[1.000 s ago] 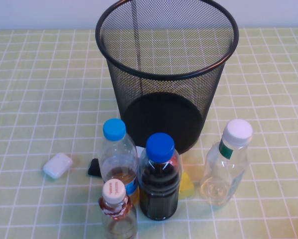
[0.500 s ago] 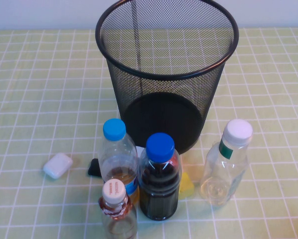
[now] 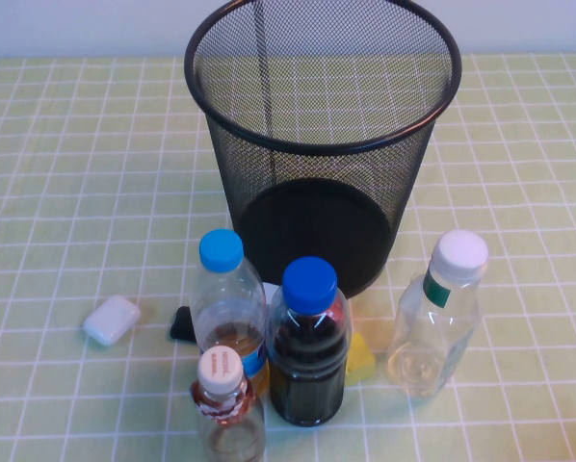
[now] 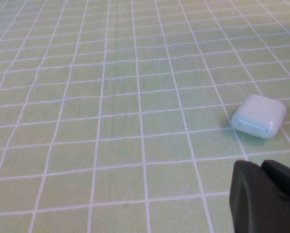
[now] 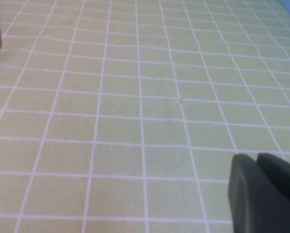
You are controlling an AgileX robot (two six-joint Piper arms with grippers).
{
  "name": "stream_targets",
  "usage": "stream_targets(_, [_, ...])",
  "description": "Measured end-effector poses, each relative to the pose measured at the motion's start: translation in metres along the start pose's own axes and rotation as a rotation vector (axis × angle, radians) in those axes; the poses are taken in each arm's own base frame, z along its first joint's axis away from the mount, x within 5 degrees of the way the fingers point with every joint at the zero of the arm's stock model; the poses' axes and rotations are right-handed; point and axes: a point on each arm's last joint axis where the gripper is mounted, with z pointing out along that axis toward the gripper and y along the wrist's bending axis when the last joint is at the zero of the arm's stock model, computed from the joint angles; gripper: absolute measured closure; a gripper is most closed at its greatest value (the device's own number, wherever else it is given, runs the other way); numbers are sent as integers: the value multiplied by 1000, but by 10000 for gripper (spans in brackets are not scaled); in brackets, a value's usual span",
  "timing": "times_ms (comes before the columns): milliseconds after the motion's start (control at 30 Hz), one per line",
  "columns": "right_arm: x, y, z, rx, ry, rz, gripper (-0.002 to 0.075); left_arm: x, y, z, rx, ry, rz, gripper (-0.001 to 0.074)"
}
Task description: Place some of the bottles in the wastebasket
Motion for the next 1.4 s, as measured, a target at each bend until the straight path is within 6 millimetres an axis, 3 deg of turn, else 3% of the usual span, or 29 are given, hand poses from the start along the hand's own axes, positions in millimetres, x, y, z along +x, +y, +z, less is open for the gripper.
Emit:
stream_targets(567, [-3, 0, 0, -5, -35, 29, 734, 0, 0, 0, 0, 0, 0, 735])
stream_targets(833, [-27, 0, -4, -112, -290, 724, 734, 0, 0, 0, 0, 0, 0, 735])
stream_targets(1000, [-36, -6, -8, -104, -386, 875, 733, 0, 0, 0, 0, 0, 0, 735])
stream_targets(1100, [-47, 4, -11, -179, -257, 806, 728, 0, 0, 0, 0, 0, 0, 735])
stream_targets(1200, [-73, 11, -16, -229, -103, 694, 727, 0, 0, 0, 0, 0, 0, 735])
stream_targets(1400, [-118, 9, 0, -188, 329, 389, 727, 0, 0, 0, 0, 0, 0, 735])
